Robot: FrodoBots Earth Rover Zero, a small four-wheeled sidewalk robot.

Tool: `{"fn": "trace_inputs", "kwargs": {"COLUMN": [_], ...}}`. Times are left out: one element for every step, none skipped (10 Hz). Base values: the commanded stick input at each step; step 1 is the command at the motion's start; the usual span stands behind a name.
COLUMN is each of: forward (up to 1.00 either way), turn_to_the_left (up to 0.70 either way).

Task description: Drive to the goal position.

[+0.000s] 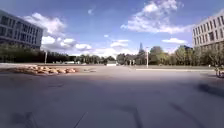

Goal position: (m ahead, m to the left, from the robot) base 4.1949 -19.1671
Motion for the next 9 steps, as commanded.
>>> {"fn": "trace_inputs", "kwargs": {"forward": [0.70, 0.70, 0.70, 0.70, 0.70, 0.70, 0.70, 0.70, 0.70], "turn_to_the_left": [-0.14, -0.14, -0.14, -0.14, -0.14, -0.14, -0.14, -0.14, -0.14]}}
